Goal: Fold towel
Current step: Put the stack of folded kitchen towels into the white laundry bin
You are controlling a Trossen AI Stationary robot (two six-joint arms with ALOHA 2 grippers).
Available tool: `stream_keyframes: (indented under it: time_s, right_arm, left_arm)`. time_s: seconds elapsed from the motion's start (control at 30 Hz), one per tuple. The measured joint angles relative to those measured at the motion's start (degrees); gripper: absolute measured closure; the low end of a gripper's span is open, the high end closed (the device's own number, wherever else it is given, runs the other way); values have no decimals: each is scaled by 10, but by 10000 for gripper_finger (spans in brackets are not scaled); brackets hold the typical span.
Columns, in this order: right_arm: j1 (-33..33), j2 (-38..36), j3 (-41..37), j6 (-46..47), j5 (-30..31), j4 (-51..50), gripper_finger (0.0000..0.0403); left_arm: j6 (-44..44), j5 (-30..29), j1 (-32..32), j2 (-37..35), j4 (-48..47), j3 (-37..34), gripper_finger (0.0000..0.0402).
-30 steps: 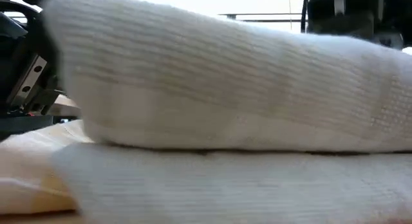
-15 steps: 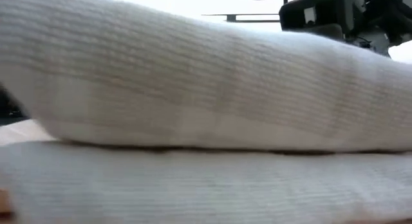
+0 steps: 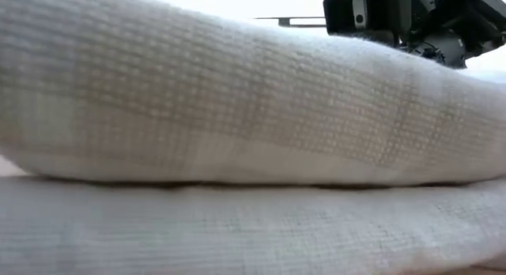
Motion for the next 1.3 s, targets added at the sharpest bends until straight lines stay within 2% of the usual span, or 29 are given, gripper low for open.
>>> stream_keyframes:
  time_s: [0.17,0.27,0.33,0.4,0.47,0.63,0.83,1.07,1.3]
  right_arm:
    - [-2,0,0,-12,12,0,236]
    - [-3,0,0,-19,18,-2,317]
    - [-4,0,0,-26,19,-2,344]
    - [-4,0,0,-28,17,-1,344]
    - [-5,0,0,-26,4,1,344]
    - [-5,-7,0,-15,-26,16,344]
    - [-5,-33,3,-14,-42,20,344]
    - [-6,-106,3,-33,-40,-27,344]
    - [-24,-195,3,-69,-20,-100,344]
  left_arm:
    - [3,-12,1,0,-1,2,210]
    - [2,-16,1,0,-3,3,263]
    - [3,-19,1,0,-1,3,312]
    - [6,-21,1,0,3,3,365]
    - [11,-21,1,0,8,3,383]
    - [27,-27,2,-7,35,2,367]
    - [76,-32,9,-48,40,2,391]
    - [140,-29,20,-98,39,1,391]
    - [242,-29,56,-188,21,0,392]
